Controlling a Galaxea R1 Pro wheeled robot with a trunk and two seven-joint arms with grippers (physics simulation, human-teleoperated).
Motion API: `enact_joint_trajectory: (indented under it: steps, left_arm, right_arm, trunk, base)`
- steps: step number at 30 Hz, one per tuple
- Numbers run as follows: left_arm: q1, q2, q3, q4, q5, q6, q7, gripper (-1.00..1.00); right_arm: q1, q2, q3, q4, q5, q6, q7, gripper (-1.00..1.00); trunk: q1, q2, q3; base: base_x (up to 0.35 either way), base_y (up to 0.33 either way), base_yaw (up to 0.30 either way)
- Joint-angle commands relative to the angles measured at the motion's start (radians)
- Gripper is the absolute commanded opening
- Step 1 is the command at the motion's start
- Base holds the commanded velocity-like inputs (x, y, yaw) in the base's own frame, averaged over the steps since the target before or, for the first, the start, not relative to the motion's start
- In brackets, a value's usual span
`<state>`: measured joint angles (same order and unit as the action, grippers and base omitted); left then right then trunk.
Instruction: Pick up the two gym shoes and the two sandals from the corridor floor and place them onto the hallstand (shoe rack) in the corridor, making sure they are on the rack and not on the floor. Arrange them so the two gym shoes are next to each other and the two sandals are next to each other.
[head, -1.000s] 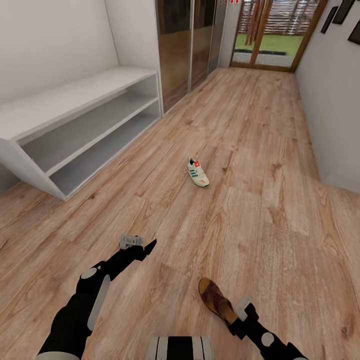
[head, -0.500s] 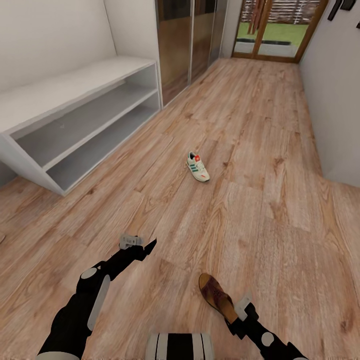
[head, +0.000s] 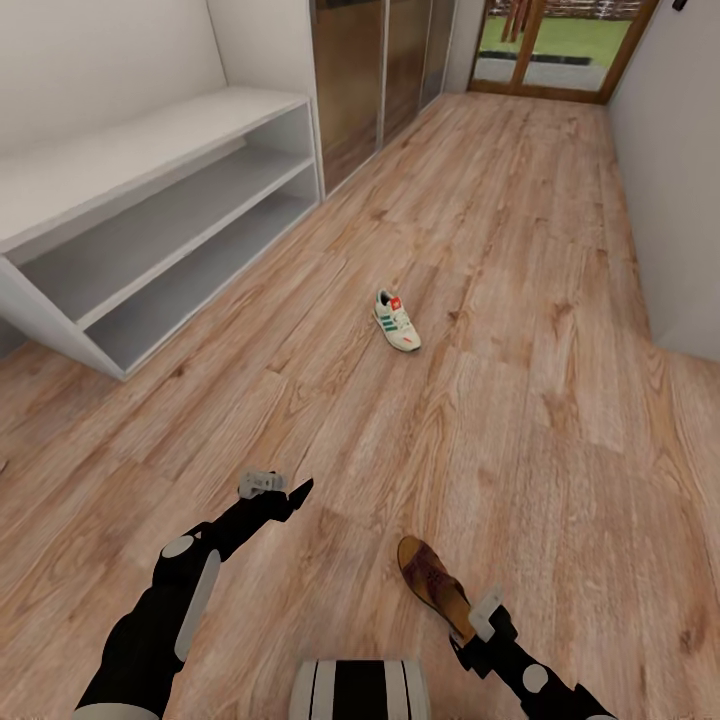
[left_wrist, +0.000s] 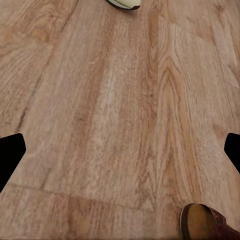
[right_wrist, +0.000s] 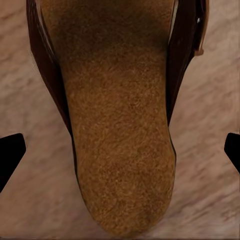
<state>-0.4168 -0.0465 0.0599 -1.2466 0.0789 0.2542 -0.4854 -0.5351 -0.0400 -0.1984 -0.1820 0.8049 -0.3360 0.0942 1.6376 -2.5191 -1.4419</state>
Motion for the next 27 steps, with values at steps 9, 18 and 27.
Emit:
enact_joint_trajectory:
  steps: [9,18,27]
  left_arm:
    - [0.0,-0.001,0.003,-0.001,0.009,0.01,-0.005,1.0]
    - [0.0,-0.001,0.003,-0.001,0.009,0.01,-0.005,1.0]
    - [0.0,-0.001,0.003,-0.001,0.009,0.01,-0.005,1.0]
  right_arm:
    - [0.0,0.0,-0.01,-0.001,0.002,-0.004,0.009,1.0]
    - [0.0,0.0,-0.01,-0.001,0.001,-0.004,0.01,1.0]
    - [0.0,0.0,-0.01,-0.002,0.0,-0.003,0.006,1.0]
  trunk:
    - [0.003,-0.002,-0.039]
    - [0.003,-0.002,-0.045]
    - [0.003,-0.002,-0.046]
  base:
    - [0.0,0.0,0.0]
    - [0.0,0.0,-0.101]
    - [0.0,0.0,-0.028]
